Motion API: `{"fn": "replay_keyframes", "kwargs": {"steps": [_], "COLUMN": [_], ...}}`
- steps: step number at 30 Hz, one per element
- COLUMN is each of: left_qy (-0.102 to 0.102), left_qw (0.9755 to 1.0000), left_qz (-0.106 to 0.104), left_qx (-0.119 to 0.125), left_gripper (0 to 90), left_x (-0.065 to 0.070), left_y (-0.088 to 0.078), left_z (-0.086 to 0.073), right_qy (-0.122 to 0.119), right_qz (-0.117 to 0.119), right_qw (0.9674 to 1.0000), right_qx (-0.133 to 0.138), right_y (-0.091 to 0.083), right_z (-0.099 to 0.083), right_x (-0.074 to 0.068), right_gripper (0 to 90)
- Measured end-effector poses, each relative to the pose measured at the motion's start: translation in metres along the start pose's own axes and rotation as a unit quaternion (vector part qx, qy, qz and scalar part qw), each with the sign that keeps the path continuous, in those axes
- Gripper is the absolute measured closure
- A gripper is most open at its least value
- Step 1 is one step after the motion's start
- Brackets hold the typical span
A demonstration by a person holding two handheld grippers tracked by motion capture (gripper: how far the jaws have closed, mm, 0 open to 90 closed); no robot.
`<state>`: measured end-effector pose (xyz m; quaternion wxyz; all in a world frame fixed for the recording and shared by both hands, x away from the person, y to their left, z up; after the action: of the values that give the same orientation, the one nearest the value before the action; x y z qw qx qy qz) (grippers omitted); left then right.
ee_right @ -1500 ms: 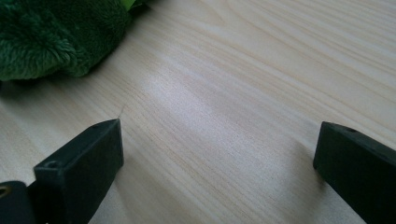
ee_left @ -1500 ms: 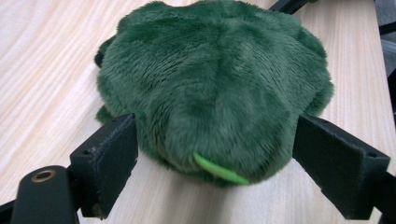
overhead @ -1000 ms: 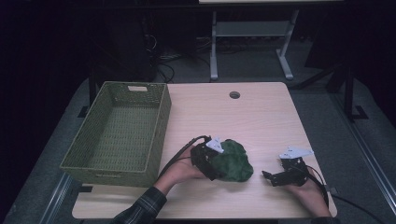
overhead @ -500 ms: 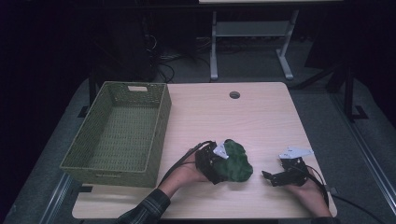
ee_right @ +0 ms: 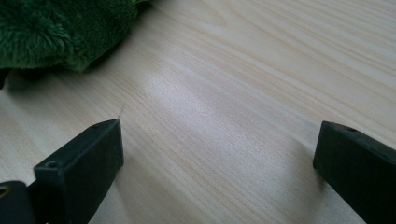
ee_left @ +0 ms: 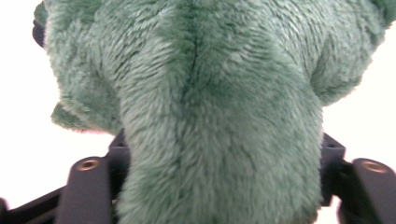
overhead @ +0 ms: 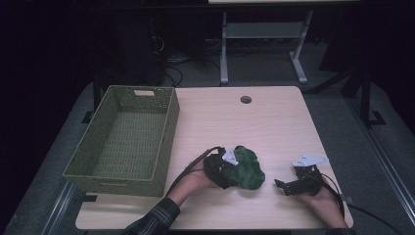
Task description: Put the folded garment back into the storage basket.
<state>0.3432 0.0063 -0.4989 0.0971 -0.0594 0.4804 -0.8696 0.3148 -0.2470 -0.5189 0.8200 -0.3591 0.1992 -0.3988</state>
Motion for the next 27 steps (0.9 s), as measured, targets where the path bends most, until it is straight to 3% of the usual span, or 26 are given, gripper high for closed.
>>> {"fn": "replay_keyframes", "kwargs": {"steps": [6, 9, 17, 18, 20, 27], "left_qy": [0.006, 0.0, -0.002, -0.014, -0.016, -0.021], "left_qw": [1.0, 1.0, 1.0, 0.9999, 0.9998, 0.9998], "left_qz": [0.002, 0.001, -0.001, -0.002, -0.005, -0.001], "left_qx": [-0.001, 0.001, -0.002, 0.005, 0.006, 0.001], "left_gripper": [56.0, 63.8, 65.6, 66.0, 66.6, 67.0], "left_x": [-0.002, 0.0, -0.002, -0.001, -0.002, -0.005], "left_y": [-0.003, -0.003, -0.004, -0.004, -0.005, -0.017], "left_z": [0.0, 0.001, 0.0, 0.0, 0.0, 0.001], "right_qy": [-0.001, -0.001, -0.001, -0.001, 0.001, 0.001], "right_qz": [-0.002, -0.002, -0.002, -0.002, -0.001, -0.001], "right_qw": [1.0, 1.0, 1.0, 1.0, 1.0, 1.0], "right_qx": [0.001, 0.001, 0.001, 0.001, 0.0, 0.0], "right_y": [0.0, 0.0, 0.0, 0.0, 0.0, 0.0], "right_z": [0.0, 0.0, 0.0, 0.0, 0.0, 0.0], "right_x": [0.0, 0.0, 0.0, 0.0, 0.0, 0.0], "right_gripper": [1.3, 1.3, 1.4, 1.4, 1.3, 1.4]}}
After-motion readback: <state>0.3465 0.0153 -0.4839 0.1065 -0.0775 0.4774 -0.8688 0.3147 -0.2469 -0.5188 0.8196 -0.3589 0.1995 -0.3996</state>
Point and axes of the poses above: each handheld gripper's, and its own axes: y roughly forward along the jaws, z roughly out of its top, x roughly to its right, the point moved 5 cm from there along y, roughly forward along the jaws, and after that the axes turned 3 degrees about -x, right-handed, at the moved point
